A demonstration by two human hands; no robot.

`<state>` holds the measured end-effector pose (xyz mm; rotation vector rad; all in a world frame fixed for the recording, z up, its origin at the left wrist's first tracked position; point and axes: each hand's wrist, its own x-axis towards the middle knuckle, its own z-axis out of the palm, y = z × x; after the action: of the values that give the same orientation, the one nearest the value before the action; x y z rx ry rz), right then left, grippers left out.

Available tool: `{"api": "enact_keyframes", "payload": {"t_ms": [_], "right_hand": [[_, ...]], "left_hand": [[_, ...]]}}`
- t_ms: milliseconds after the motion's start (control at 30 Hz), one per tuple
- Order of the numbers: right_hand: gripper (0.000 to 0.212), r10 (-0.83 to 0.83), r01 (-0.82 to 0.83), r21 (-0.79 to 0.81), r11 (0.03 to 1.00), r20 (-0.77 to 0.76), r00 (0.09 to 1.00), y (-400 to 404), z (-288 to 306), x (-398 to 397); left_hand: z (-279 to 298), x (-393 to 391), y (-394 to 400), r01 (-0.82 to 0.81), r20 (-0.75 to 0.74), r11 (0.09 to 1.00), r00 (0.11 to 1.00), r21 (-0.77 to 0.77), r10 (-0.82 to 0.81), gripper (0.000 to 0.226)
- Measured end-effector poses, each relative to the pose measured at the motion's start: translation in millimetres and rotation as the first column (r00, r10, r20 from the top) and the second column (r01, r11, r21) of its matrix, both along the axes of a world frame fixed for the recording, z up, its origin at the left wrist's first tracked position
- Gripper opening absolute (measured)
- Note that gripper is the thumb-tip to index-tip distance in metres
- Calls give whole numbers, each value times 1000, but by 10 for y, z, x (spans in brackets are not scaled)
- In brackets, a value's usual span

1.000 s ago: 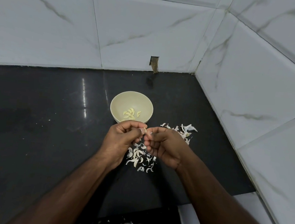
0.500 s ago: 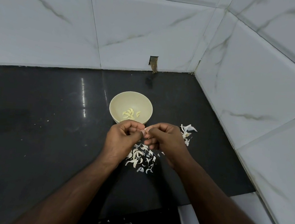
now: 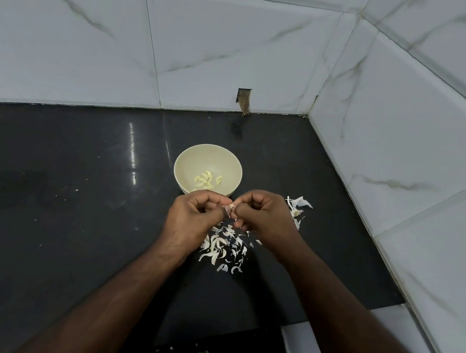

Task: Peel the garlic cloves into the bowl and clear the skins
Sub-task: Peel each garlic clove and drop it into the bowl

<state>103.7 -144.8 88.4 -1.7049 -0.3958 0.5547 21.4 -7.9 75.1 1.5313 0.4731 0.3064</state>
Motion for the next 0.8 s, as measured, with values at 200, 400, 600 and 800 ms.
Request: {"api": "enact_keyframes", "payload": {"t_ms": [200,400,600,800], "right_hand": [[6,-6,6,-11,1000,-35,999,-24,41,15],[3,8,-3,-76,997,57,998,-14,47,14],[5,28,-17,-110,994,104,994,-5,32,13],[4,31,-29,-50,998,38,999,-15,37,31]], "left_hand": [[14,7,0,-5,1,998,1000,68,5,16],[47,-3,-9,15,5,992,1000,126,-15,17],[53,-12,-16,16,-3,993,1000,118,-16,16],[39,-8,-25,21,-15,1000,1000,4,-21,16]]}}
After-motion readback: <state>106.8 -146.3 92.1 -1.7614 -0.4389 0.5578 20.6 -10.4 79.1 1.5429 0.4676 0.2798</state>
